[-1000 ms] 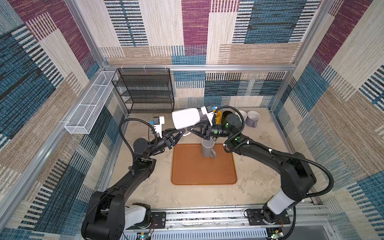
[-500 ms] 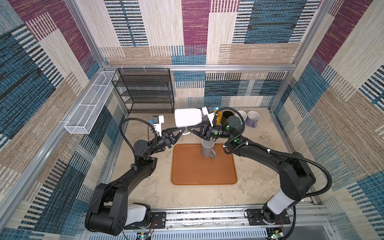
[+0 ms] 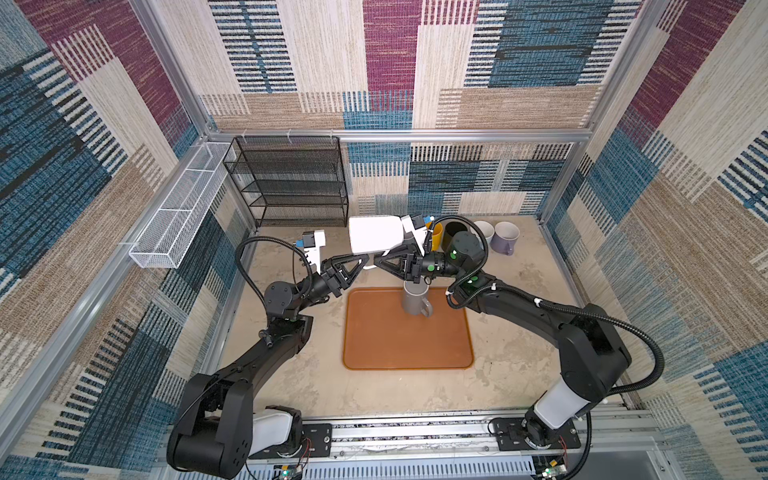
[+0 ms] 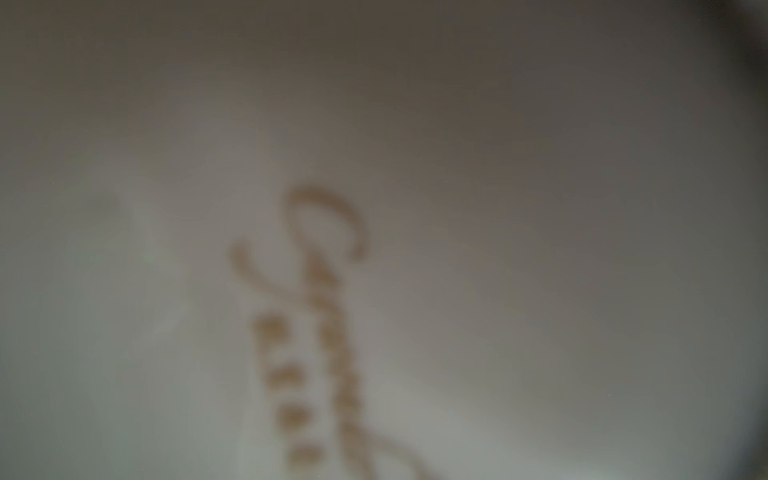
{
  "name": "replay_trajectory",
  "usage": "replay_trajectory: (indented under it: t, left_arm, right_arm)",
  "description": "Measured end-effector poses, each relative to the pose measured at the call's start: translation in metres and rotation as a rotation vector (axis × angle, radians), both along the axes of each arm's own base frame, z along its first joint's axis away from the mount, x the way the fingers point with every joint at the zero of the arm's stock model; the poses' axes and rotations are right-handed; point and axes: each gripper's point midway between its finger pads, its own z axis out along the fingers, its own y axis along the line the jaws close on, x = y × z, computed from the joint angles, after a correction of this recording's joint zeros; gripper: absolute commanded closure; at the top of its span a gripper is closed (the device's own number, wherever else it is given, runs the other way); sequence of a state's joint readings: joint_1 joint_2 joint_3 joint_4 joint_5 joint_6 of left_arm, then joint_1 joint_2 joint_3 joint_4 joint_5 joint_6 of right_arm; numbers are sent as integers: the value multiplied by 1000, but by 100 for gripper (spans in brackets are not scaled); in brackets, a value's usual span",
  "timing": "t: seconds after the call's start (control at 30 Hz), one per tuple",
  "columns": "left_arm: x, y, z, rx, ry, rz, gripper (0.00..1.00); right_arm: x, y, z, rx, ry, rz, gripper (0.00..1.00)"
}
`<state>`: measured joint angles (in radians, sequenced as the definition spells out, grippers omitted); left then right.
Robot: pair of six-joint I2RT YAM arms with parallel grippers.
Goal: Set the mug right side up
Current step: 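Grip the white mug's rim with the left gripper and open the right gripper, then carry the white mug toward the mug row with left gripper while right withdraws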
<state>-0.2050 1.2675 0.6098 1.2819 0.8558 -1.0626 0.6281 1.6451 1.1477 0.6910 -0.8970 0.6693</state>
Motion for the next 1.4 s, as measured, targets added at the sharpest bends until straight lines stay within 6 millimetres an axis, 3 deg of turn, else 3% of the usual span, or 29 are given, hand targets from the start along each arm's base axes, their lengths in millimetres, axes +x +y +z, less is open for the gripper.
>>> replay_trajectory:
  t: [0.33, 0.7, 1.13, 1.4]
  left_arm:
    - [2, 1, 1, -9, 7, 13, 100]
    - [10, 6, -8, 36, 64, 89, 100]
    - [45, 15, -48, 169, 278, 239, 100]
    - [62, 27, -78, 289, 431, 366, 100]
  right_arm:
    - [-1, -5, -8, -30, 9, -26, 66]
    - [16, -38, -26, -87, 74, -176, 67]
    - [23, -72, -33, -126, 106, -305, 67]
    - [23, -83, -41, -145, 125, -343, 67]
